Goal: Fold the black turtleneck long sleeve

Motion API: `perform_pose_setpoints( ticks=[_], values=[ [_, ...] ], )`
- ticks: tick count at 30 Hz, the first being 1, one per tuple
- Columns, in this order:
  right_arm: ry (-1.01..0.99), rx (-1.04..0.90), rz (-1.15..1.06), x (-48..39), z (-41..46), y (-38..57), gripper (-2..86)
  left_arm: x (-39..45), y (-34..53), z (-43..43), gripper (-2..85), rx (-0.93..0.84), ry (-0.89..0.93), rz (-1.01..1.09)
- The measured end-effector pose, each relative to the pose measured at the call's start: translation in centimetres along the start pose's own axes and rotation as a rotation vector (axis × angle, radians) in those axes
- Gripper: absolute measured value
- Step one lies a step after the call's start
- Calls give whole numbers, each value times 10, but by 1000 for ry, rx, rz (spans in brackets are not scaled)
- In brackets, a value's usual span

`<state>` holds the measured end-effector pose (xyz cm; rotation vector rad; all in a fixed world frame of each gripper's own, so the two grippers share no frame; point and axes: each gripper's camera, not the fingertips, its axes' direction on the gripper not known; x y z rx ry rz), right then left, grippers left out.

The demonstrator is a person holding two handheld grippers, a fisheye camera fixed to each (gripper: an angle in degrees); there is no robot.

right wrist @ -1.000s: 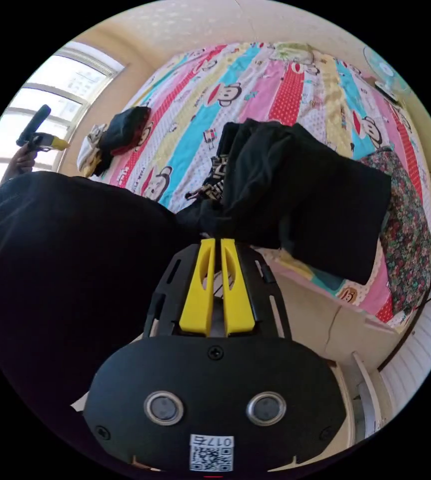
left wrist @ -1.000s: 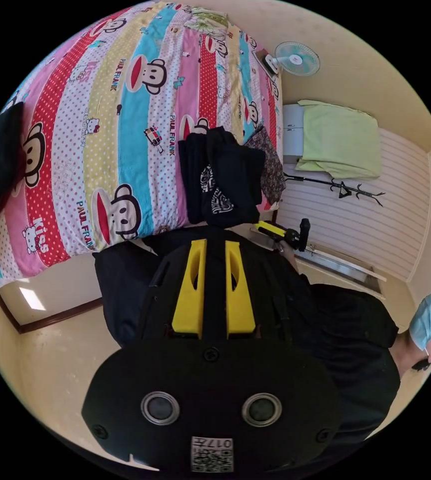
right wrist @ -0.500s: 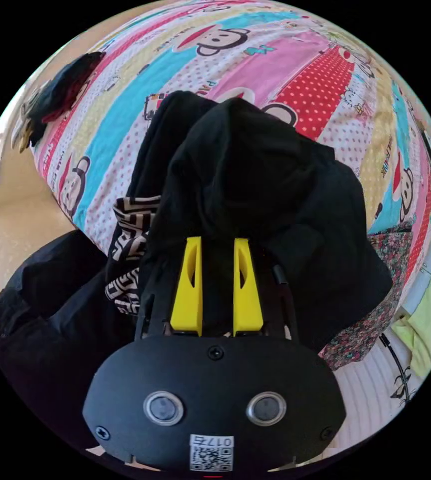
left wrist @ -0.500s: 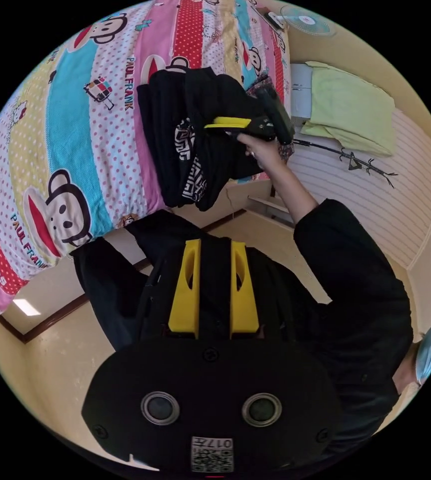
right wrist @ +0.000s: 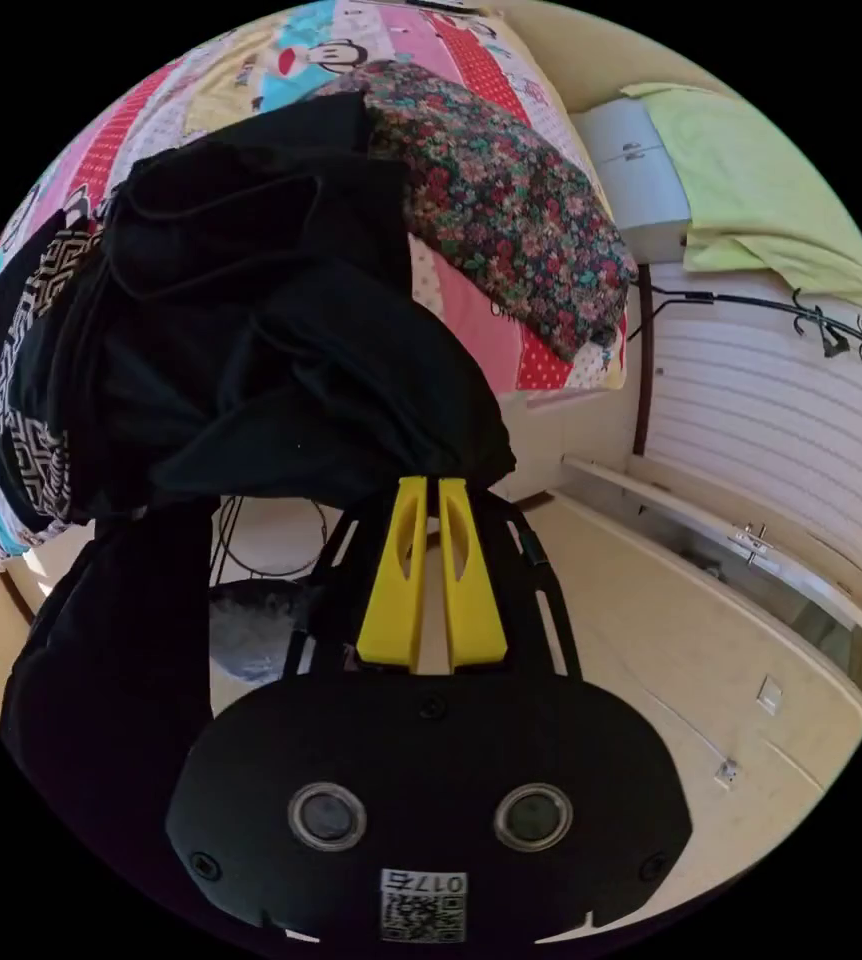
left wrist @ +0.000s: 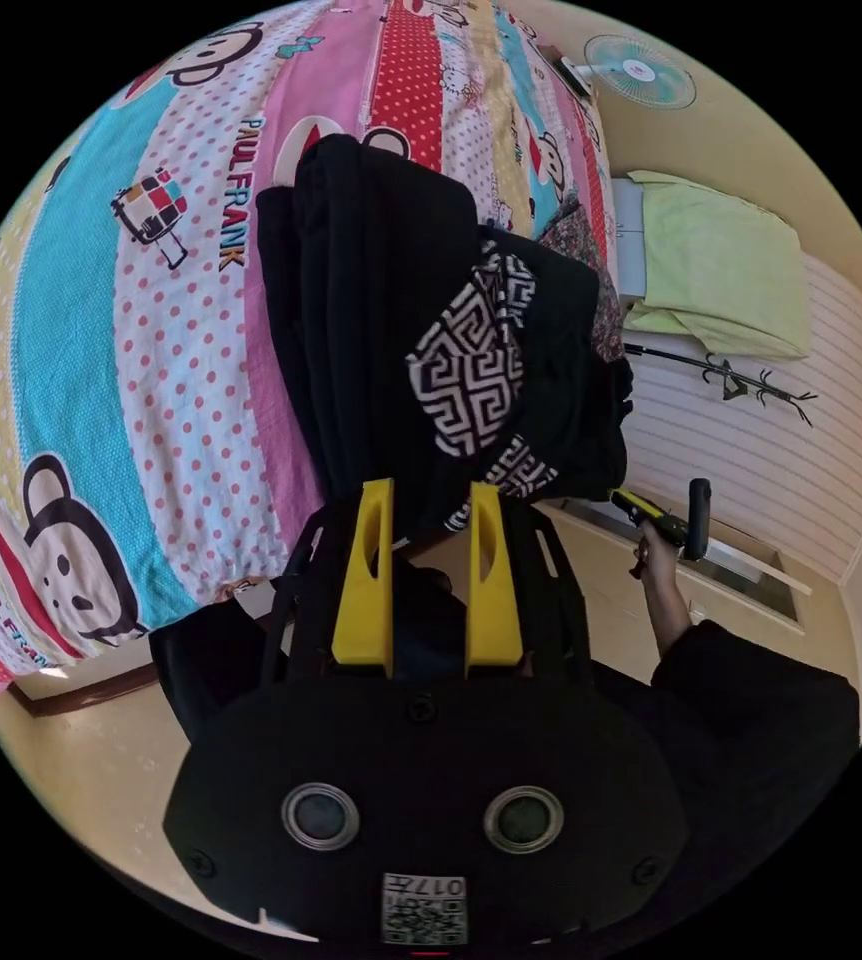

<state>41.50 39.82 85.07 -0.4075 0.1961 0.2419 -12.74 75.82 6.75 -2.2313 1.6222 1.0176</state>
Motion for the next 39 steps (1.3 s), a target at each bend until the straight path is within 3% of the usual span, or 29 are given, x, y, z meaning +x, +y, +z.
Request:
perform_pose_setpoints(
  ticks=[4,9,13,19,22,24,28,33,36,38,39],
  values=[
    [-193,-5,52,-6,7,23,14,2,-18,45,124,-96,90,-5],
    [-37,115,-14,-33,-16,27,8,34,-18,69,124,-133,84,125],
    [50,188,-34,-41,-22,31,6,56,-21,99,123,-136,-54,220],
    [-67,162,20,-12,4,39,5,77,-29,129,63,-123,-185,234],
    [-124,223,16,12,14,40,5,94,-19,106,8,-126,-103,276],
    [-169,275,-9,26,11,35,5,110,-6,75,-3,-84,103,371],
    [-370,538,-386,23,-23,17,7,158,24,-13,-9,17,372,501],
    [-712,617,-694,-13,-44,-12,11,219,51,-128,-10,142,619,736],
    [-1090,561,-952,-22,-55,-7,8,245,75,-209,-10,283,649,855],
    [-1413,714,-1083,-4,-66,18,5,254,100,-275,-10,419,730,950],
    [-1480,770,-1116,1,-68,27,5,255,107,-291,-10,461,758,971]
  ],
)
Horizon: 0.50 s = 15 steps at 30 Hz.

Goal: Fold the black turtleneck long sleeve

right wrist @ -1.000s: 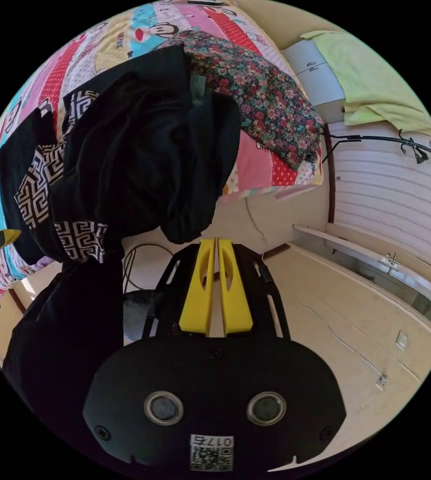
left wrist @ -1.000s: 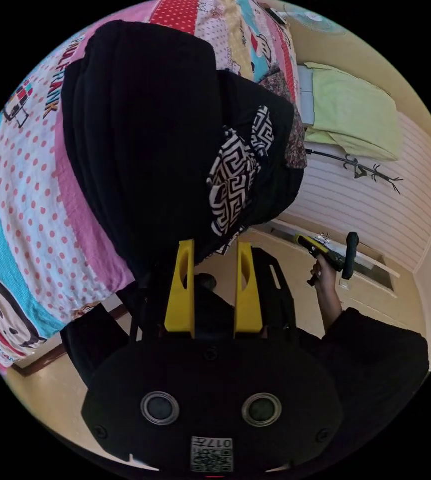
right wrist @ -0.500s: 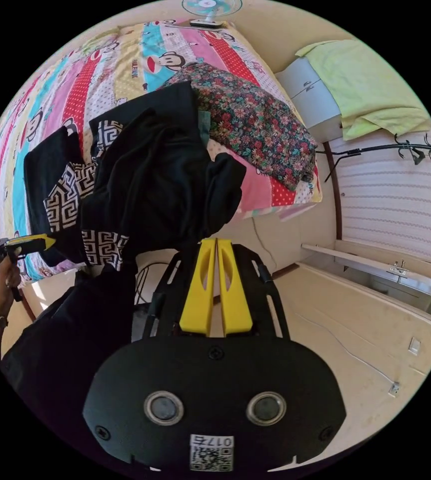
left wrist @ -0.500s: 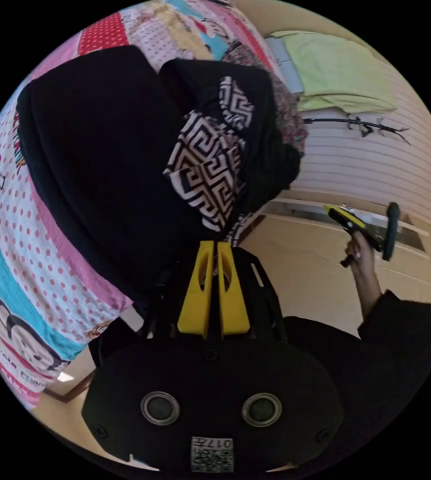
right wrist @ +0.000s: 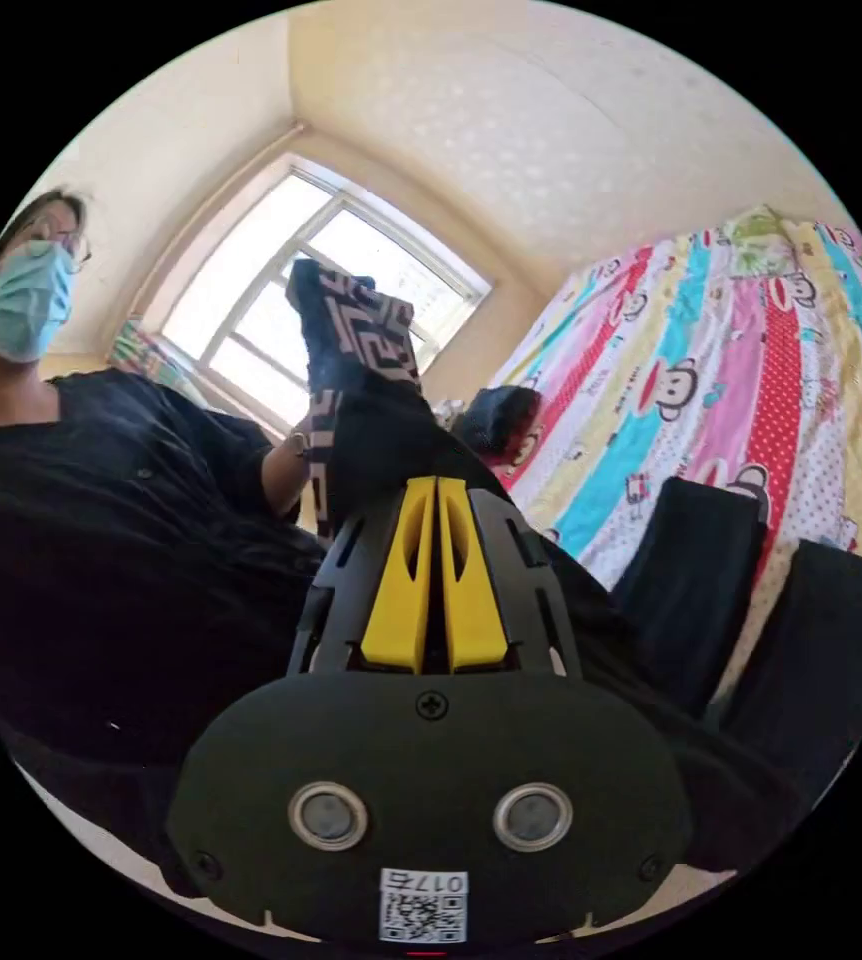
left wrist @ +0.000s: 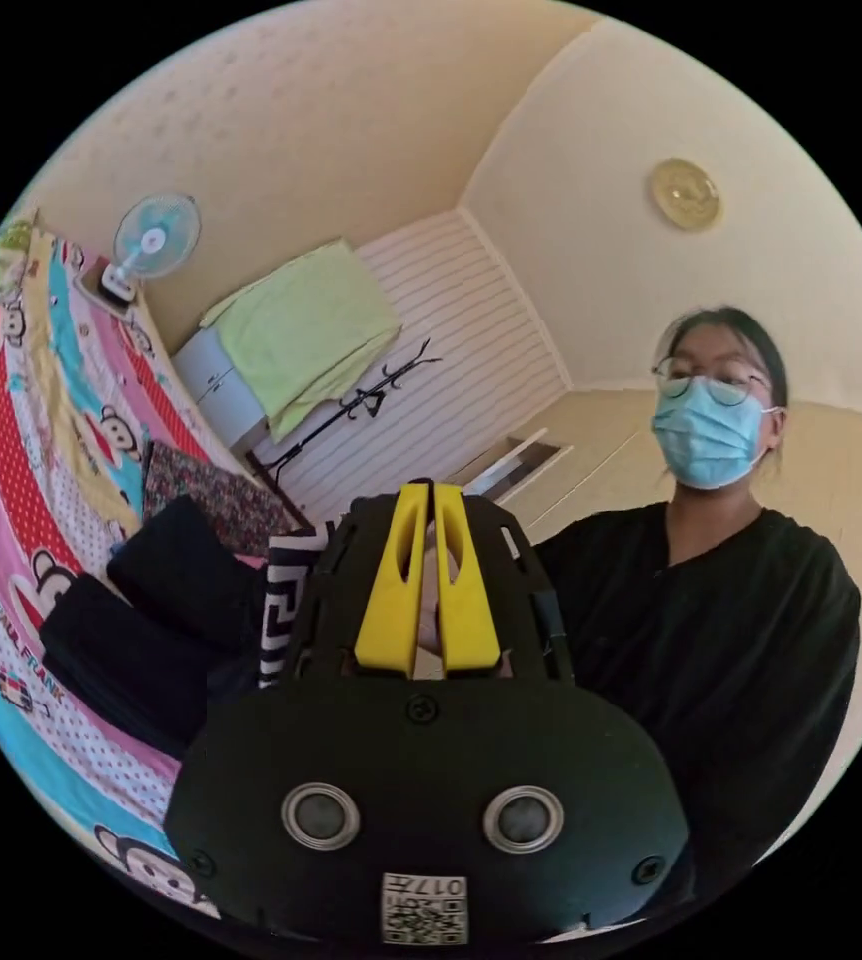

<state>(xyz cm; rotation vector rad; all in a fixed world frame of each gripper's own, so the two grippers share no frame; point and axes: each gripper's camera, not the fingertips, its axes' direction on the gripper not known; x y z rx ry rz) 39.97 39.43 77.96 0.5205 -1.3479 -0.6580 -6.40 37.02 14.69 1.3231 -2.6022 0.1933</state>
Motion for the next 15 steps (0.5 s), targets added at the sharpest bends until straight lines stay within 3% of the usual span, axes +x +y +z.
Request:
perform_pose_setpoints(
  ticks=[2,4,6,9,11,13,15],
  values=[
    [-249,97,-191,-29,-2,3,4,44,-27,-36,-10,143,112,141],
    [-385,63,-286,-43,12,2,4,69,-48,-55,-10,179,137,219],
    [-331,-25,-310,-48,33,0,4,87,-72,-69,-10,149,92,208],
    [-203,-94,-281,-46,49,-4,5,170,-101,-62,-10,2,167,425],
    [-166,-77,-310,-48,43,-7,5,254,-102,-36,-10,-202,-76,611],
    [-84,-88,-326,-47,42,-8,6,290,-100,-29,-10,-294,-204,676],
    [-22,-117,-323,-43,43,-11,7,302,-106,-40,-10,-330,-143,651]
  ],
)
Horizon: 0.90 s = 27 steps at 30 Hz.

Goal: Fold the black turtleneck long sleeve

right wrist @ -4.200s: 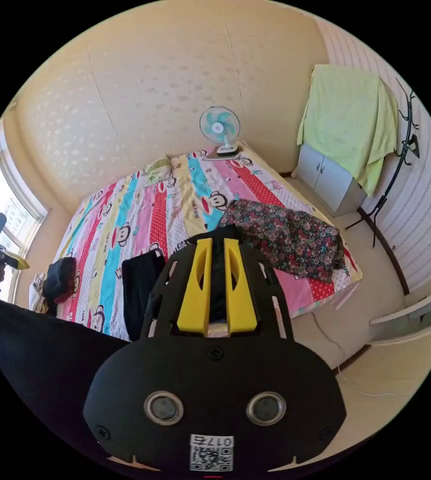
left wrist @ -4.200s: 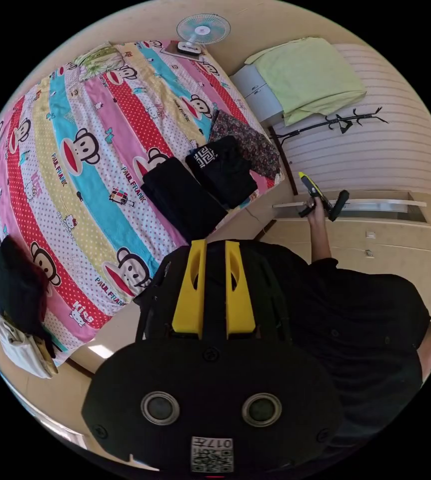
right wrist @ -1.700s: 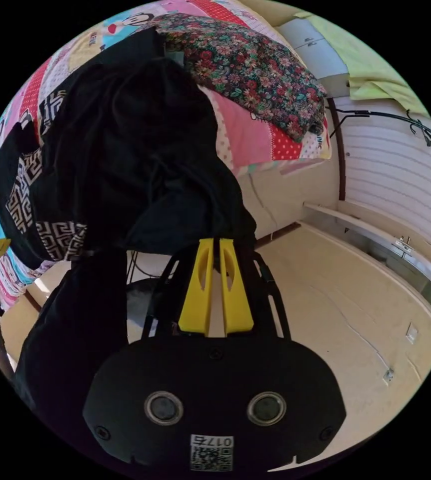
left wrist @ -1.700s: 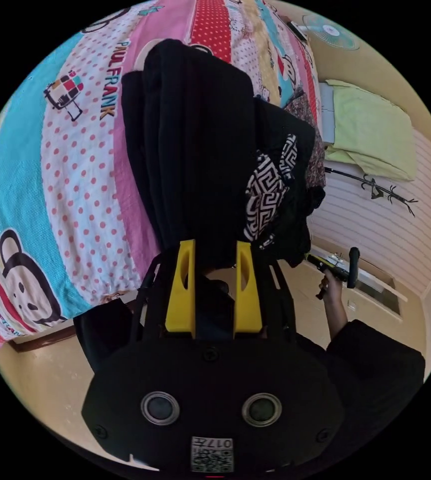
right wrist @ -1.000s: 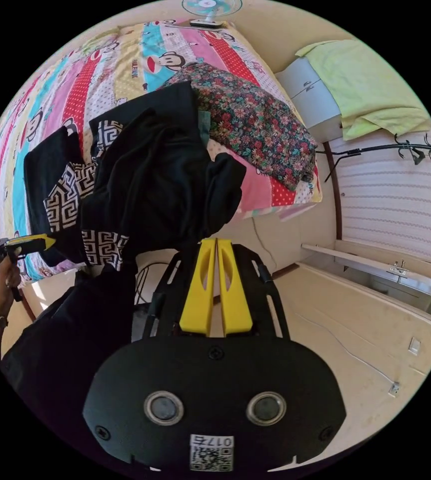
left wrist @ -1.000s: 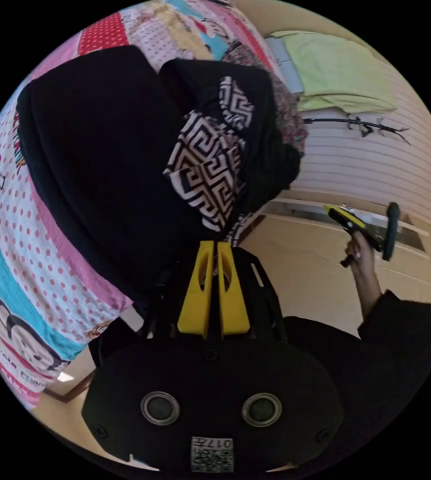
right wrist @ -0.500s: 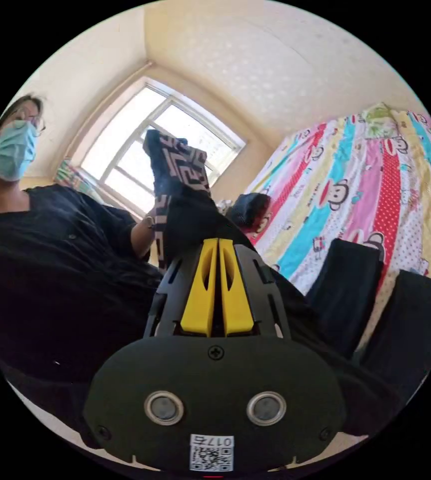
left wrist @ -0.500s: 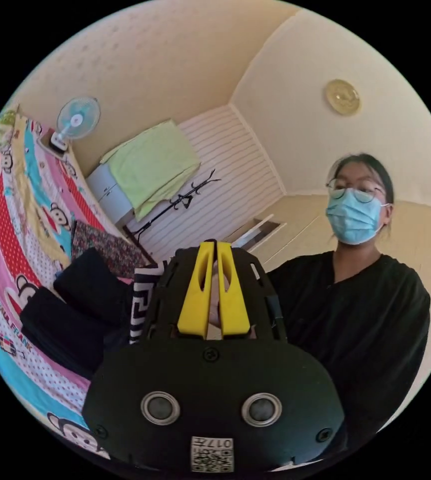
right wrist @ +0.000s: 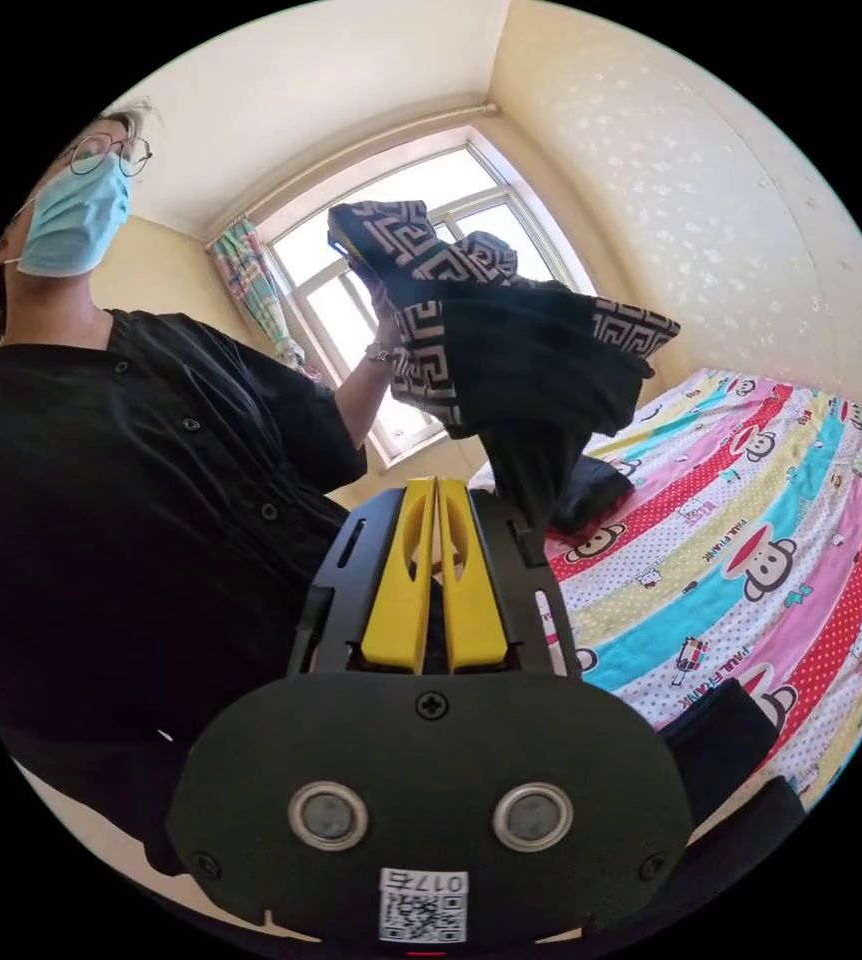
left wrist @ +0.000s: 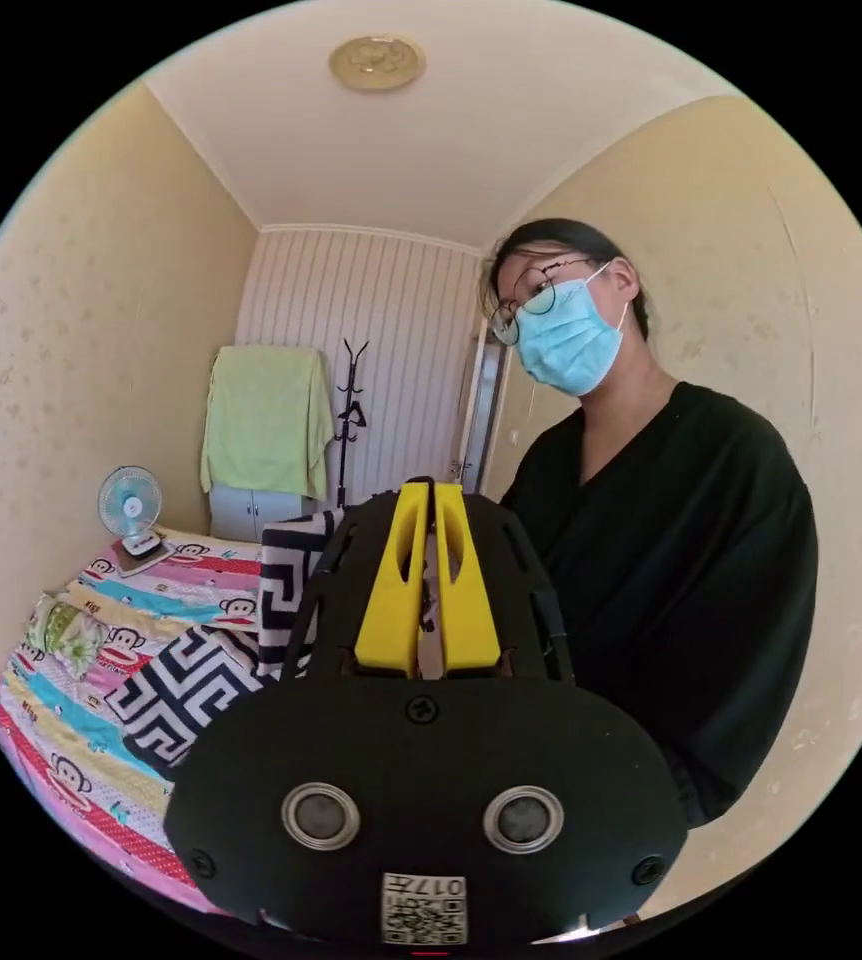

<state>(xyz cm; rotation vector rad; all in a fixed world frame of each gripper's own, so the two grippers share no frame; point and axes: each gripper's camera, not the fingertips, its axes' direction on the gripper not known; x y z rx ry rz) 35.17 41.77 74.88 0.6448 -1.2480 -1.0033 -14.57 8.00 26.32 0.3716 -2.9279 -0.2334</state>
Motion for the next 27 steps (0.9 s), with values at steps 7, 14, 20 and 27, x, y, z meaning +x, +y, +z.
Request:
perform_pose_setpoints(
  ticks=[7,14,20,27],
  values=[
    [111,25,-51,-2,-6,-21,32,26,-42,-37,-10,261,158,95],
    [-239,-93,118,56,47,-26,145,-2,-99,8,-10,396,431,130],
    [-751,-25,154,68,93,-7,159,-28,-144,37,-10,427,450,45],
    [-463,342,114,35,54,19,129,-28,-198,45,-10,447,443,89]
  ],
)
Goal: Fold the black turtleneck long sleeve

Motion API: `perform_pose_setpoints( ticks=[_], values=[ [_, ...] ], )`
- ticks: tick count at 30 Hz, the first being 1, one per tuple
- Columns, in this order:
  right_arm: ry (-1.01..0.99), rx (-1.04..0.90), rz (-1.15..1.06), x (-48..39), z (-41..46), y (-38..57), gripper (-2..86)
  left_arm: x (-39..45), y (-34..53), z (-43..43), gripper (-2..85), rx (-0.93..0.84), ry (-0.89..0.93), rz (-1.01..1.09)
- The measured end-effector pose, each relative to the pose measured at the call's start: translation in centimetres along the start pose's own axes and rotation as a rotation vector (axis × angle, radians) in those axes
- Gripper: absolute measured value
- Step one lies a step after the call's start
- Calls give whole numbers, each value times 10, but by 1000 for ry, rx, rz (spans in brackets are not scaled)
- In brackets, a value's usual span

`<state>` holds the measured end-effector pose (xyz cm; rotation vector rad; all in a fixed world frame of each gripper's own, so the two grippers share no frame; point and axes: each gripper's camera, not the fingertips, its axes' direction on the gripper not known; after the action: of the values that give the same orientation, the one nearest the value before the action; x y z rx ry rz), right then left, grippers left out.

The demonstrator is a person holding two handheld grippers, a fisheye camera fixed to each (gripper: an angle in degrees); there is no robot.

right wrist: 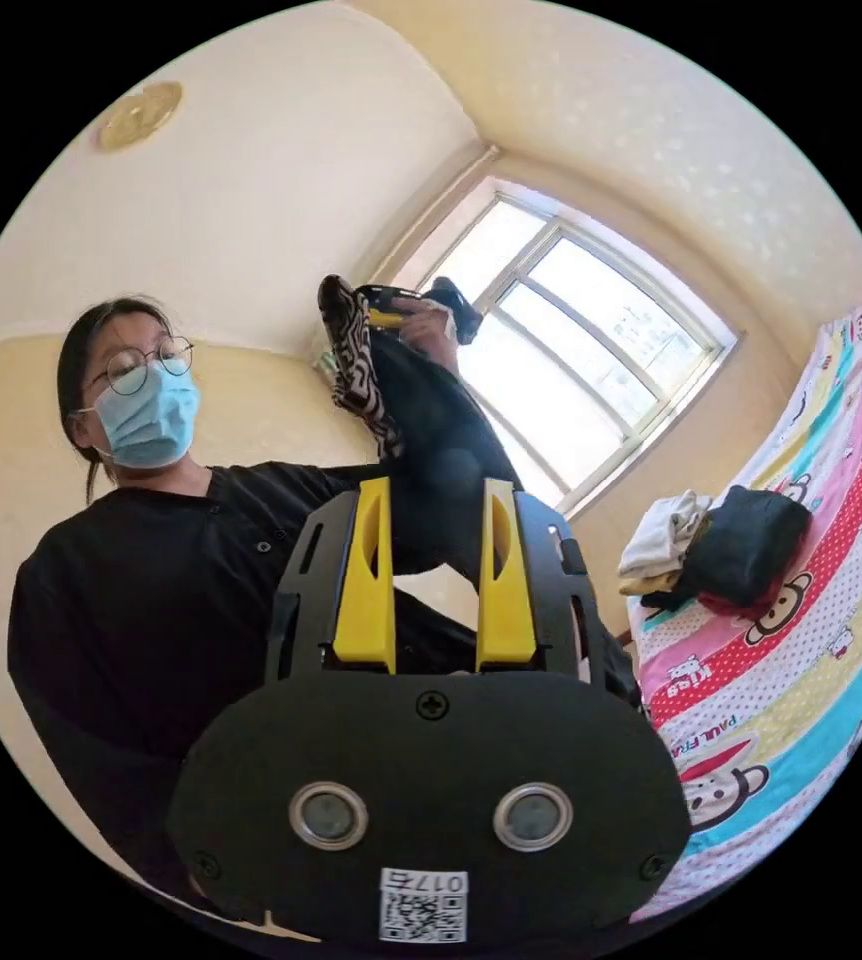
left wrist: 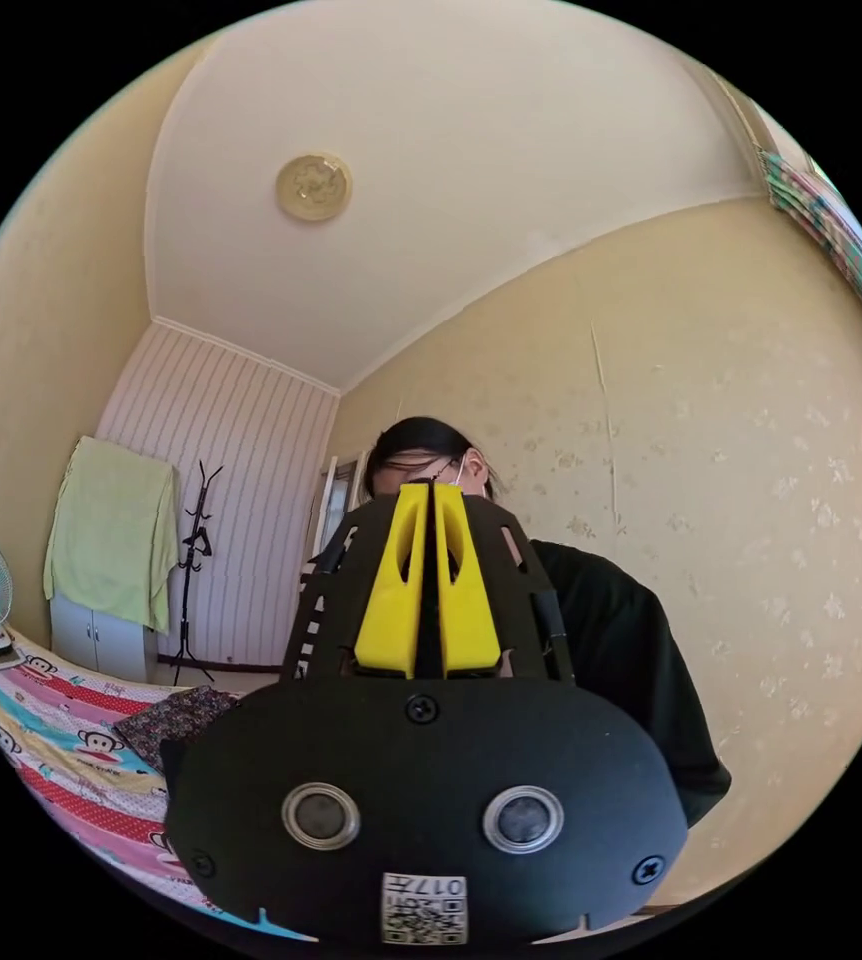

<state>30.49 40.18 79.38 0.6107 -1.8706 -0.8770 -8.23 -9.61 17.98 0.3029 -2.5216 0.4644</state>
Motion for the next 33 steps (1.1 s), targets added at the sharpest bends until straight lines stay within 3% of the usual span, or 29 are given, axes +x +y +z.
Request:
perform_pose_setpoints(
  ticks=[3,7,12,18,21,23,26,28,33],
  values=[
    [77,67,-72,-20,4,3,125,-5,-20,13,-10,1,26,41],
    [-2,-23,-161,-43,49,-9,124,-22,-46,27,-10,-6,14,14],
    [115,-165,-170,-50,111,-16,128,-35,-73,39,-9,-31,-9,0],
    [218,-243,-179,-56,151,-24,42,-30,-99,28,-9,-43,-82,-30],
    [541,-153,-220,-80,123,-48,32,-7,-105,5,-9,-61,-211,-47],
    [782,-41,-207,-104,98,-73,27,17,-96,-22,-9,-85,-431,-116],
    [920,120,-239,-145,83,-93,24,38,-69,-53,-10,-138,-758,-253],
    [1005,161,-267,-166,91,-101,22,40,-53,-64,-10,-162,-844,-322],
    [1021,194,-396,-217,123,-99,18,65,-29,-68,-10,-103,-850,-252]
  ],
)
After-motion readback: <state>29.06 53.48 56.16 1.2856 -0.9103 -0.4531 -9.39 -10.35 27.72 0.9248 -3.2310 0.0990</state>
